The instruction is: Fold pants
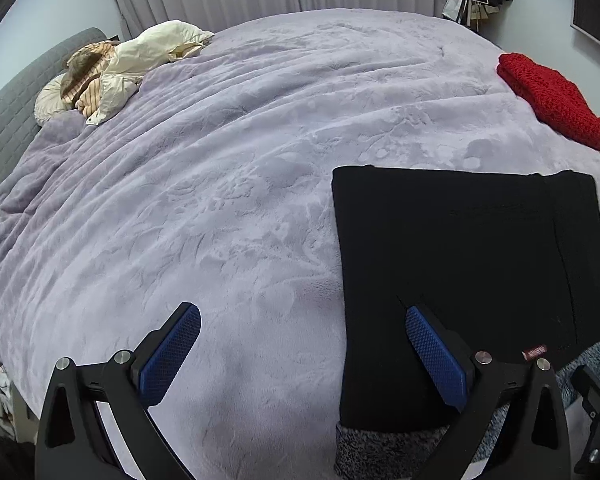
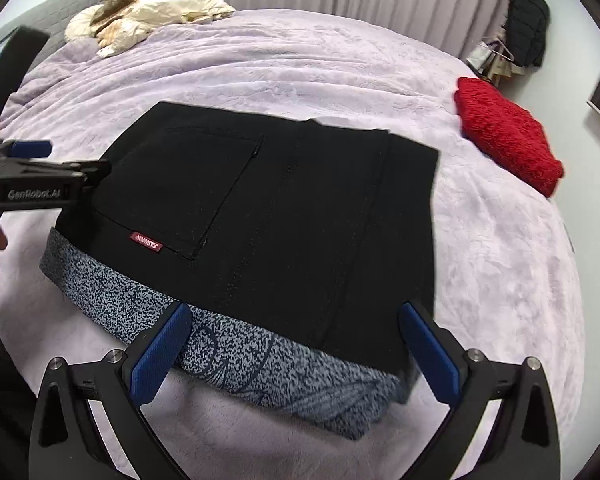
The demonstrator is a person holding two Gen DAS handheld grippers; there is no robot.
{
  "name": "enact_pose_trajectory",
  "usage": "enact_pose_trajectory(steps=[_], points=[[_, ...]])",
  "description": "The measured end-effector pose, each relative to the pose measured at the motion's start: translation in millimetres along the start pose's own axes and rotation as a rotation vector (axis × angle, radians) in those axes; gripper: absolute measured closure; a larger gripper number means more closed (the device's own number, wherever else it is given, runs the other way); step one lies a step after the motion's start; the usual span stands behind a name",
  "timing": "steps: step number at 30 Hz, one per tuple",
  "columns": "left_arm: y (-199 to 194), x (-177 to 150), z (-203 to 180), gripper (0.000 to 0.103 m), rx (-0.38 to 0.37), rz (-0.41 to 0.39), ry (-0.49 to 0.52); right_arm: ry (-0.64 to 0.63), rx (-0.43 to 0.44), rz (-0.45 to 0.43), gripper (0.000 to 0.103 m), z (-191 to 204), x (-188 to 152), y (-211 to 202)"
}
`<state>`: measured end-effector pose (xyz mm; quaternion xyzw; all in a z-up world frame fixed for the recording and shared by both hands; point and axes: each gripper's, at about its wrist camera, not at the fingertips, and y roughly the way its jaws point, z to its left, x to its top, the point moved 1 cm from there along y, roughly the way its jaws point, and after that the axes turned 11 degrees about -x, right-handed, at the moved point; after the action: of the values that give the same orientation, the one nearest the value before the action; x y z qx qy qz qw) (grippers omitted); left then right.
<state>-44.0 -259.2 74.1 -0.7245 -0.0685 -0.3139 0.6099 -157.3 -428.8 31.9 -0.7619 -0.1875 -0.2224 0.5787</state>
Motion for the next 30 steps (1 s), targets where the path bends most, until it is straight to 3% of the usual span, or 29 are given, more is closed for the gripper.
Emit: enact_pose_trajectory(steps=[4,9,15,18,30], points=[[-27.0,-4.6,-16.9,0.000,-0.054,-0.023,0.027,0.100,-0.024,-0.058,0.000,-10.6,0.4,-37.4],[-34.7,-14.0,-37.2,0.000,-0.121,-0.005,0.018,0.172,-0.038,-0.006,0.000,-14.5,-8.6,-43.1],[-20.5,-34.8,-52.7,0.000,-0.109,0.050,0.030,0.192,-0.026,0.098,0.000,-12.9,-23.0,-12.4],[-20.5,-40.8,-54.7,0.000,-0.050,0.059,-0.003,0.188,-0.038,0.100,0.000,-12.1,-26.9,-9.3],[-24.3,-41.6,-56.2,0.000,-0.007,0.046,-0.005,0.181,-0.034,0.098,0.000,-14.5,-27.2,-5.0]])
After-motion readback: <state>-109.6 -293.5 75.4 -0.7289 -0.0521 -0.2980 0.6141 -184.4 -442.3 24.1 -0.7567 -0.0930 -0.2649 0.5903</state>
